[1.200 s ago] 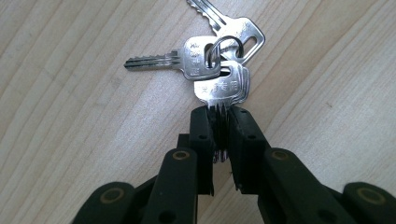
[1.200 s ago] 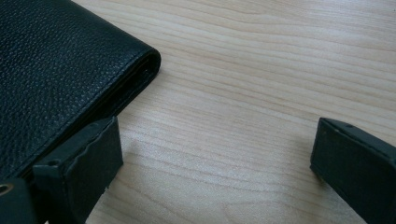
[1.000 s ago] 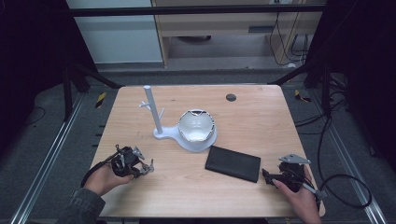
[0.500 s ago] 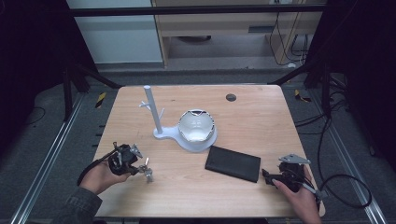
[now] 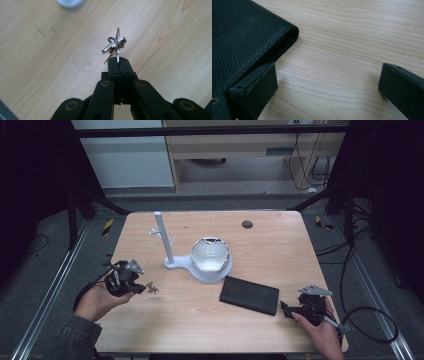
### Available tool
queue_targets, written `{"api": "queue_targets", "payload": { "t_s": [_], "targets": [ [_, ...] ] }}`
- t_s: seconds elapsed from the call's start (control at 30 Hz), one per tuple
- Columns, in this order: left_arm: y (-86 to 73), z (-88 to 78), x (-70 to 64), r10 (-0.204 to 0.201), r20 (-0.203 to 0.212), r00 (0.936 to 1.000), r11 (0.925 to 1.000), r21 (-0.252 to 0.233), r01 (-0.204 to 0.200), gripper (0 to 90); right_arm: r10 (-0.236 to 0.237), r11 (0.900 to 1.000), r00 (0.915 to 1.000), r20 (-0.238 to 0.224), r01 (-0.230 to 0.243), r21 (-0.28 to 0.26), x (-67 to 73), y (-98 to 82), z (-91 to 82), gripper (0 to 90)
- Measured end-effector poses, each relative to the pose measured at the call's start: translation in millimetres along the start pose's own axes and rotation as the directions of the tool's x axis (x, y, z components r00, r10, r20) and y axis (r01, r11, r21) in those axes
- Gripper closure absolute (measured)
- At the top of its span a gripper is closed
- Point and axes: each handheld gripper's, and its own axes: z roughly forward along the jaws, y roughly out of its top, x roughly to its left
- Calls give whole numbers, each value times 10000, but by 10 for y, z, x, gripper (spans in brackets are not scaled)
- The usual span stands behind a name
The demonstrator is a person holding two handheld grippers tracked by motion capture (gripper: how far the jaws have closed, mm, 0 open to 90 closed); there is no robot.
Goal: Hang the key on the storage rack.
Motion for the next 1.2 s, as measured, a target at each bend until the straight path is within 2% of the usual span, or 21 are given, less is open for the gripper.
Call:
{"api": "queue_targets", "payload": {
  "t_s": [0.03, 0.13, 0.17, 0.43, 0.53, 0.67, 0.97, 1.07, 1.2],
  "targets": [
    [76, -97, 42, -107, -199, 9997, 9997, -235, 103, 900, 4, 10000, 10000, -1, -4, -1, 0, 0, 1, 23],
    [157, -180, 93, -200, -327, 9993, 9992, -362, 188, 900, 3, 10000, 10000, 1, -3, 0, 0, 0, 1, 22],
    [238, -250, 144, -269, -452, 9986, 9986, -470, 248, 900, 2, 10000, 10000, 1, -2, 3, 0, 0, 0, 23],
    [469, -471, 306, -453, -818, 9956, 9965, -741, 392, 900, 31, 10000, 10000, -19, -31, -4, 2, 2, 1, 20],
    [608, -566, 368, -463, -1058, 9933, 9964, -755, 384, 900, 18, 10000, 10000, -22, -18, 4, 3, 3, 2, 20],
    [704, -614, 433, -700, -1245, 9898, 9941, -917, 587, 900, 22, 10000, 10000, -24, -22, 2, 3, 3, 2, 20],
    [778, -633, 540, -1081, -1352, 9849, 9896, -1097, 935, 900, 13, 10000, 10000, -35, -13, 5, 4, 3, 2, 20],
    [795, -644, 551, -1133, -1428, 9832, 9885, -1161, 970, 900, 13, 10000, 10000, -37, -13, 7, 3, 3, 2, 20],
    [818, -659, 549, -1113, -1382, 9841, 9875, -1268, 939, 900, 17, 10000, 10000, -37, -17, 8, 4, 3, 2, 20]
  ]
}}
